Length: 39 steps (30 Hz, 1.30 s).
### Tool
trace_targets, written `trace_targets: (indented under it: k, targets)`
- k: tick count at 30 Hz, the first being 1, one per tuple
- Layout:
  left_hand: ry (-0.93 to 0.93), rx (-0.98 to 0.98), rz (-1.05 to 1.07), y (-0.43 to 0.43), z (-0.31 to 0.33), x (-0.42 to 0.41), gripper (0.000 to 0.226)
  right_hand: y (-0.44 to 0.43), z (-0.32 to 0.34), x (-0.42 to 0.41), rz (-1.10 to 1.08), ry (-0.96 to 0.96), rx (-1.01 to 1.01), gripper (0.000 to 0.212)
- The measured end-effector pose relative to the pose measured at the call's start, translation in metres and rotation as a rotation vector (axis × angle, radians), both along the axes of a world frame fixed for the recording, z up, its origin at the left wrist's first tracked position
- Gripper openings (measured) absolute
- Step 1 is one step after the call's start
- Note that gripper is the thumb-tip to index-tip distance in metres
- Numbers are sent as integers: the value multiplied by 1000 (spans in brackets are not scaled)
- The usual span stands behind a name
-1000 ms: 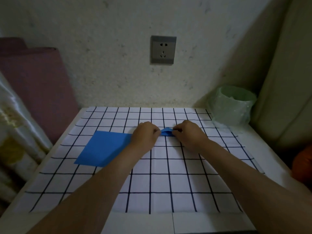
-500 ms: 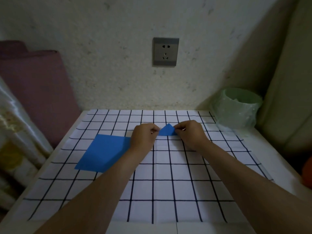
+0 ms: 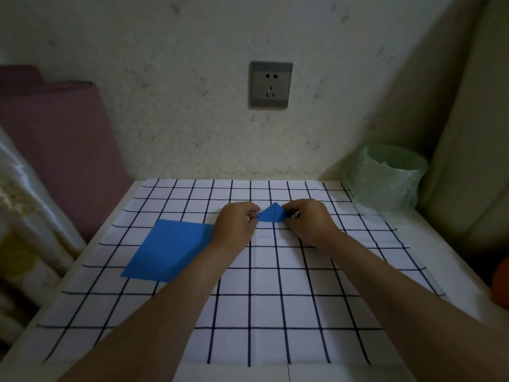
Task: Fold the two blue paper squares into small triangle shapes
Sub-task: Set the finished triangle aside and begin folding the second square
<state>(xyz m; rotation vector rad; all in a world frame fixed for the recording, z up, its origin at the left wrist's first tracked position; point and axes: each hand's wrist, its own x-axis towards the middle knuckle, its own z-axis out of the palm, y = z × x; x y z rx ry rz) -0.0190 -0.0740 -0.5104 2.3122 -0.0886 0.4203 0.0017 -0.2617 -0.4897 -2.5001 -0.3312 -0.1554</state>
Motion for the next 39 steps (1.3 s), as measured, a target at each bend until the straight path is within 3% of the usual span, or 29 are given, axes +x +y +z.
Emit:
trace_targets:
  k: [11, 16, 20, 23, 26, 33, 39]
  targets:
    - [-28, 91, -53, 9, 17, -13, 38, -3, 19, -11, -47, -49, 21, 58]
    - [-62, 150, 2, 41, 41, -46, 29, 28, 37, -49, 79, -210, -2, 45]
    - [89, 361, 122, 78, 50, -77, 30, 68, 37, -77, 296, -155, -34, 38]
    - [297, 541, 188, 99, 47, -101, 40, 95, 29, -90, 416, -60, -168, 48]
    - [375, 674, 160, 113, 39, -119, 45, 112, 20, -102, 510, 0, -340, 61]
    - [418, 396, -90, 118, 34, -136, 52, 109, 8, -116, 499, -77, -420, 70]
    - [294, 359, -183, 105, 48, -139, 64, 82, 16, -118, 451, -143, -523, 49]
